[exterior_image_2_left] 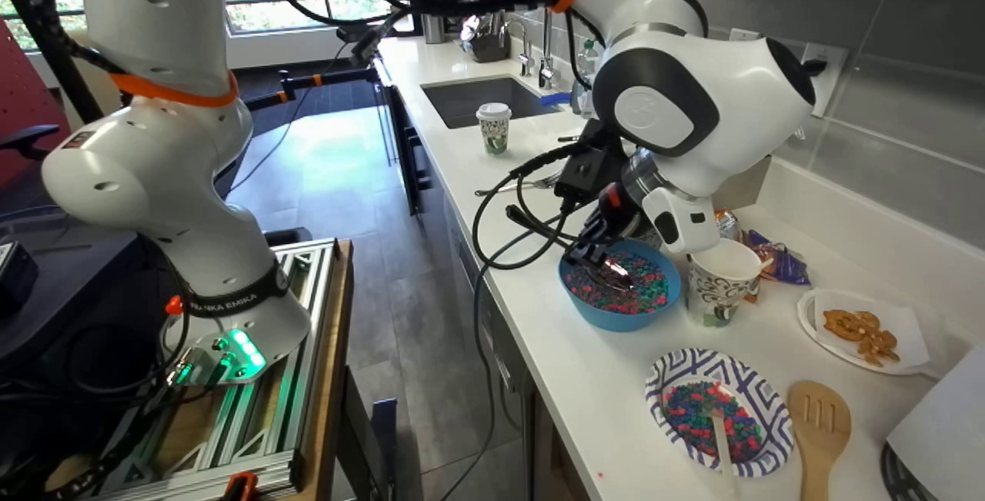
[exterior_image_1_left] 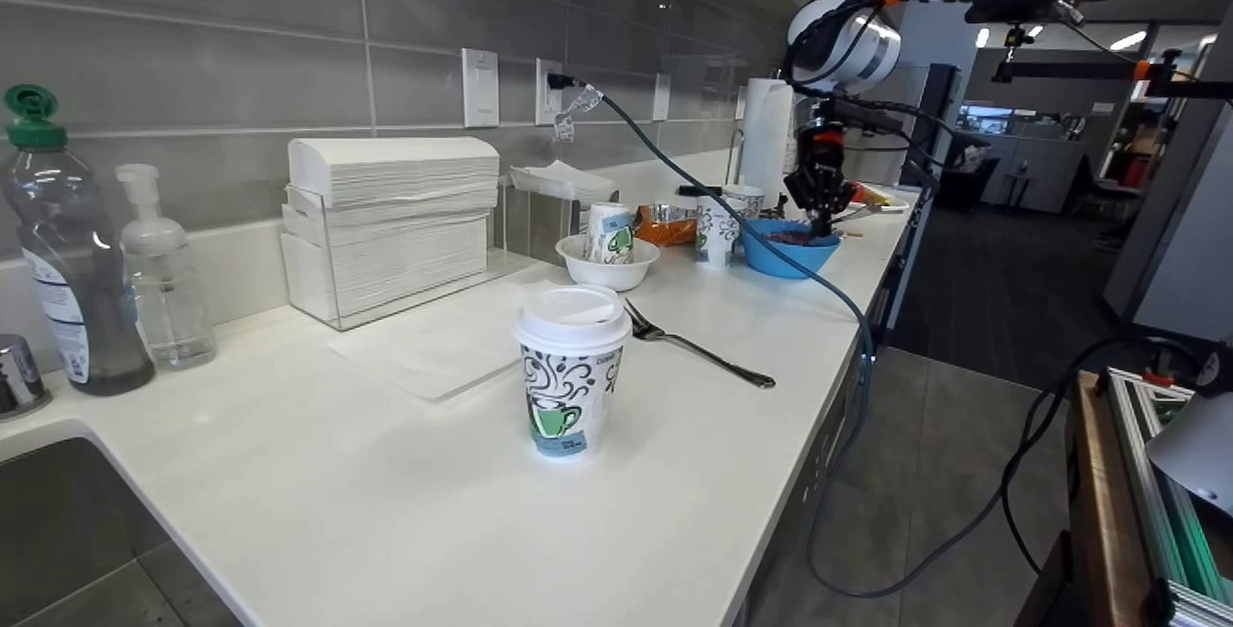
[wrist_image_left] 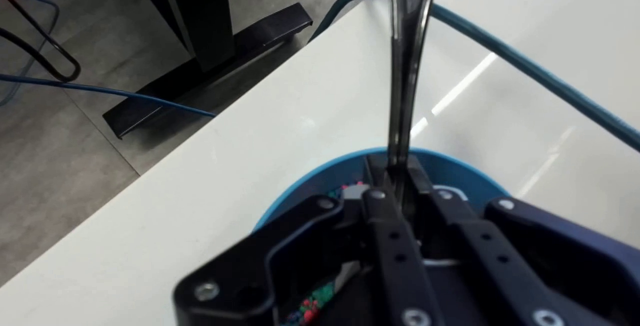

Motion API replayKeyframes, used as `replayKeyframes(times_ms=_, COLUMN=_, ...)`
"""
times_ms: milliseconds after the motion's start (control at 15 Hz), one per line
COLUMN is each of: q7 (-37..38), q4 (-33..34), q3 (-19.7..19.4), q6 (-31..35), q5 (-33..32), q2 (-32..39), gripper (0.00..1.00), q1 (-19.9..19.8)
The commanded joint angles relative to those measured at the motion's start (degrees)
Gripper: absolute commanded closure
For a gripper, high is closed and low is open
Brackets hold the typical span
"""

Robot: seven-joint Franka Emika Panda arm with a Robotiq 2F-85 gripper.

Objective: Transfer a spoonful of contents from the blue bowl to the white bowl

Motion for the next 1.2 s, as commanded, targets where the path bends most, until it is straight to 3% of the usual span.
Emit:
replayKeyframes(times_ms=0, q7=0.7, q4=1.4, q3=0.7, q6=2.0, q5=1.1, q2=1.8, gripper=0.97, q1=-0.3)
replayKeyframes(times_ms=333, q7=0.5, q4=1.1, q3=1.4, q6=5.8, q5=1.5, q2=2.5, gripper=0.97, q1=-0.1)
replayKeyframes(times_ms=400, q7=0.8, q4=0.9, q3=1.5, q6=6.2, q5=1.4, q2=2.3, gripper=0.64, q1=0.0)
replayKeyframes(times_ms=467, q7=0.8, q4=0.4, q3=1.5, q6=7.0, q5=0.8, q2=1.7, gripper=0.63, q1=0.3)
replayKeyframes(times_ms=867, q7=1.4, q4=-2.3, q3=1.6, q6=8.3, q5=-2.1, q2=-3.4, gripper=0.19, q1=1.7)
replayKeyframes(times_ms=1067, q7=2.2, q4=-6.5, q3=0.8, q6=9.5, q5=-7.9, q2=-8.5, gripper=0.0, q1=2.8)
replayKeyframes(times_ms=1133, q7=1.8, q4=-8.3, q3=0.5, q6=10.3, q5=-10.8, q2=-10.5, gripper=0.0, q1=3.1)
